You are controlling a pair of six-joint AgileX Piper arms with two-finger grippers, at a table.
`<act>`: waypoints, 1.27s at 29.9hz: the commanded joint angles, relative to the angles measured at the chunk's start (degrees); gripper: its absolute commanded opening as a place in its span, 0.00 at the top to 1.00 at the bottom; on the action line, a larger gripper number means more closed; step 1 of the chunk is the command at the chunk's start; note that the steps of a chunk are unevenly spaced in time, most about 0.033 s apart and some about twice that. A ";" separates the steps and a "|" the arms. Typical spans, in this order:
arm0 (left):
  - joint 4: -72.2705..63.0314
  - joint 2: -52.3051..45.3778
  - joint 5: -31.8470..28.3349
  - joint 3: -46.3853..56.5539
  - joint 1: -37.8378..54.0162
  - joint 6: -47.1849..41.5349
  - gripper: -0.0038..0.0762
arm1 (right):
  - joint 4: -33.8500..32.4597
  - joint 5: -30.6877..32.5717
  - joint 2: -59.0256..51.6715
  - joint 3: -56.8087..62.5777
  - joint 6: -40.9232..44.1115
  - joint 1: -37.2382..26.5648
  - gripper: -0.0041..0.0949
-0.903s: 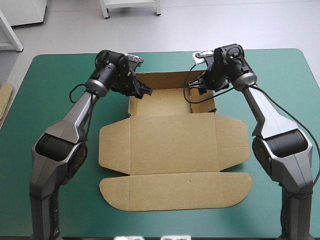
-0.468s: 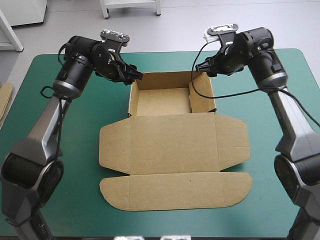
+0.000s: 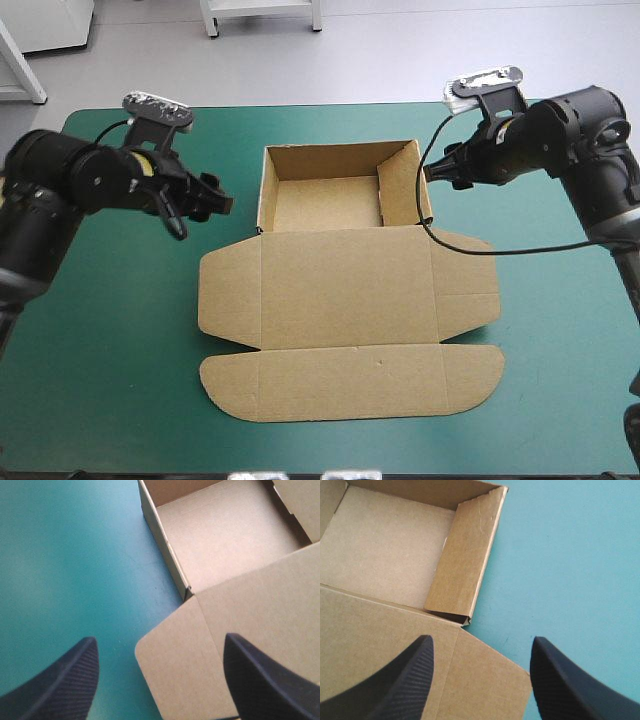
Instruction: Fold the box
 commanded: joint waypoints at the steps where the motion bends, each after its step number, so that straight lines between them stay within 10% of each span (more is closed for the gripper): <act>1: -0.07 -8.59 -0.61 5.04 -0.38 -0.34 0.31 | -0.32 -5.13 -5.01 3.13 -0.67 0.16 0.42; 22: -1.32 -36.84 2.56 26.47 -0.38 -4.21 0.32 | 1.59 -20.81 8.06 4.07 0.76 0.16 0.29; 38: -1.33 -39.95 2.56 28.92 -0.38 -3.44 0.38 | 2.31 -8.76 29.29 -12.53 0.02 0.04 0.42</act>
